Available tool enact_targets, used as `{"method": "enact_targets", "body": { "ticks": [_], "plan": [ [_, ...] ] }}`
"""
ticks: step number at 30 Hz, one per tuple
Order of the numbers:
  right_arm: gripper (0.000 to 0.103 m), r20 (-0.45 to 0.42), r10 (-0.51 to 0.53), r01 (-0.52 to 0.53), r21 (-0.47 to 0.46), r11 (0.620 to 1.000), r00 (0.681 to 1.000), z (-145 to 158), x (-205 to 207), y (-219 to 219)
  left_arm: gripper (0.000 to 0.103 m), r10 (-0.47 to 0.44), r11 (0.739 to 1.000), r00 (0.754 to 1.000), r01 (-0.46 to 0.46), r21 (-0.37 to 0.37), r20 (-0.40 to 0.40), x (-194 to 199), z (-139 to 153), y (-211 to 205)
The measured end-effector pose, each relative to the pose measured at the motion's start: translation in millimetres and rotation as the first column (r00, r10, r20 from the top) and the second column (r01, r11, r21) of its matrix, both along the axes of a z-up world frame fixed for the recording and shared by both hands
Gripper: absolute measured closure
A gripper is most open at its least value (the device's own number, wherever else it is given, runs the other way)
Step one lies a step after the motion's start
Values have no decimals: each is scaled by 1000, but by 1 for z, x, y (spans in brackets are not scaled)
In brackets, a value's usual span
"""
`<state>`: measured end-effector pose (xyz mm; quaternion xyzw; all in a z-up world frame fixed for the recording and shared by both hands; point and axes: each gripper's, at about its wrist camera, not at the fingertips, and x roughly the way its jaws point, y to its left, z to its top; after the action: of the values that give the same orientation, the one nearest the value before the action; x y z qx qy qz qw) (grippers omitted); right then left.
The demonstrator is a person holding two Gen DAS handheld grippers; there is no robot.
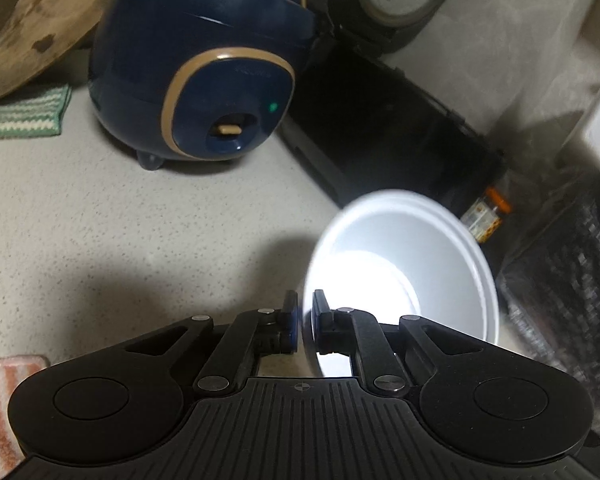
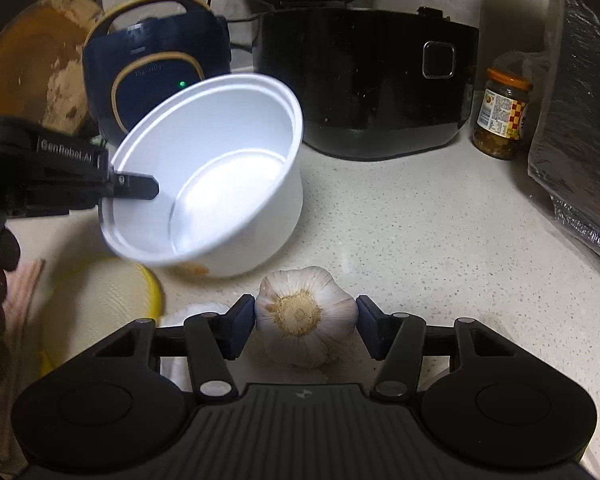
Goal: Collect trash
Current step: 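Lift the garlic with the right gripper while the left tips the bowl over, then carry the bowl with the left gripper while the right carries the garlic to the bin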
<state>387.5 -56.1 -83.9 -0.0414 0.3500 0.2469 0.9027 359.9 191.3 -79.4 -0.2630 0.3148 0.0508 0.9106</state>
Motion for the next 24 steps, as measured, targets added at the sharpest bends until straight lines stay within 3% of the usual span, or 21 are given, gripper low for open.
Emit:
{"method": "enact_targets", "body": {
  "ticks": [4,7,10,14,18,21,24],
  "plan": [
    [48,28,-69,67,83,994,997,25,-18,-17,92,4,999,999,-2,-54,37,-11,12,12],
    [48,60,-127,120,114,986,990,40,-45,-35,92,-44,995,996,51,-88,81,-20,25,10],
    [48,63,-215,207,116,971,975,41,-72,-56,92,-132,987,983,142,-75,129,-29,37,-6],
    [48,10,-353,351,79,933,935,25,-99,-87,92,-269,954,951,285,-95,150,-42,45,-36],
    [48,-58,-444,447,36,894,894,-1,-116,-122,92,-421,898,896,434,-73,140,-55,47,-78],
    [48,-105,-497,500,-1,866,861,-21,-122,-147,92,-477,873,873,484,-55,99,-64,38,-104],
    [48,-153,-503,509,-3,861,850,-37,-124,-168,92,-488,873,873,487,13,29,-72,21,-129]
  ]
}}
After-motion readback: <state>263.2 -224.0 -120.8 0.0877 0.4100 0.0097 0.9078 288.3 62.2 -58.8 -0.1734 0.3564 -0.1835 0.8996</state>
